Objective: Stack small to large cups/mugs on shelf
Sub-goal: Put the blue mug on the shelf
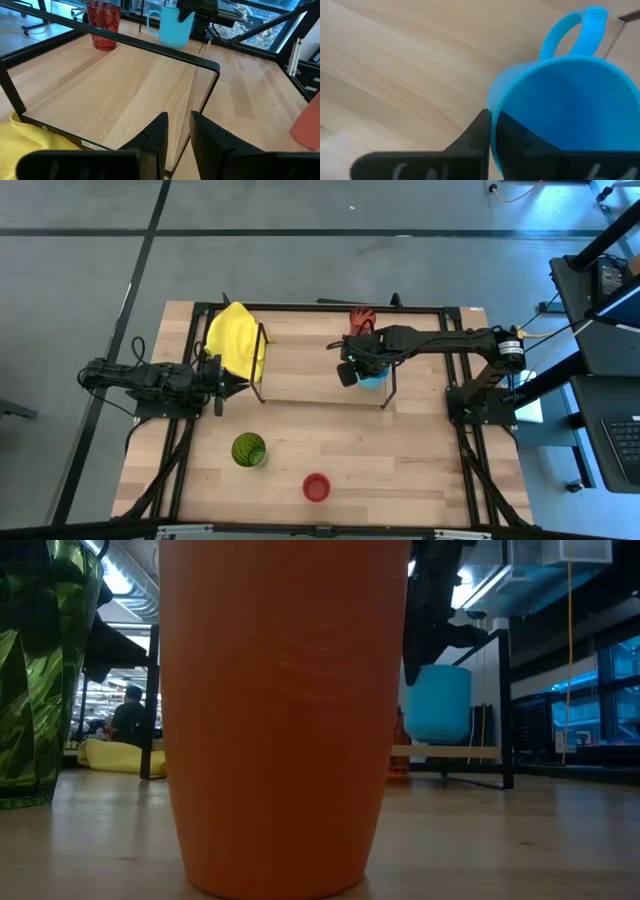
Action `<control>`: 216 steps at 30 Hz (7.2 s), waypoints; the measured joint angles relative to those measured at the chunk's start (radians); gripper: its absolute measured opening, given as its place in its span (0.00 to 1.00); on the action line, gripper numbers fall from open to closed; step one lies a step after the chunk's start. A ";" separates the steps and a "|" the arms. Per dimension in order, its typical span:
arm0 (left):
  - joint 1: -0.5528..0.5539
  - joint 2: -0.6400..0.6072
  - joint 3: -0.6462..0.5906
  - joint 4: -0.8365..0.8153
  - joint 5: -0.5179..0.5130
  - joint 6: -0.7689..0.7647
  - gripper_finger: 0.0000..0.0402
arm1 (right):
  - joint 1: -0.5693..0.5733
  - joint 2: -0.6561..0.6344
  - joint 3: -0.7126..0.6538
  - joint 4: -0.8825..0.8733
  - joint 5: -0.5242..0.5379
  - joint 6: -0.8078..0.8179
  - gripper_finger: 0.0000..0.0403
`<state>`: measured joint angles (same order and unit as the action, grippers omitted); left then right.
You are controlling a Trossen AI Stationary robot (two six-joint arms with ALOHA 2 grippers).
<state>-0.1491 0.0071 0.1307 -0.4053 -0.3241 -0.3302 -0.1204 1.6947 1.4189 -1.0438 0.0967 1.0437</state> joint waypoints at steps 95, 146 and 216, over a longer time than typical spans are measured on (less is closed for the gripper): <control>0.000 0.000 0.000 0.000 0.000 0.000 0.19 | 0.010 -0.032 0.115 -0.085 0.114 -0.304 0.10; 0.000 0.000 0.000 0.000 0.000 0.000 0.19 | 0.129 0.127 0.156 0.130 0.077 -0.468 0.14; 0.000 0.000 0.000 0.000 0.000 0.000 0.19 | 0.073 0.126 0.253 -0.201 0.269 -0.263 0.03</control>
<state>-0.1493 0.0071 0.1307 -0.4053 -0.3237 -0.3302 -0.0475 1.8202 1.6718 -1.2453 0.3653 0.7808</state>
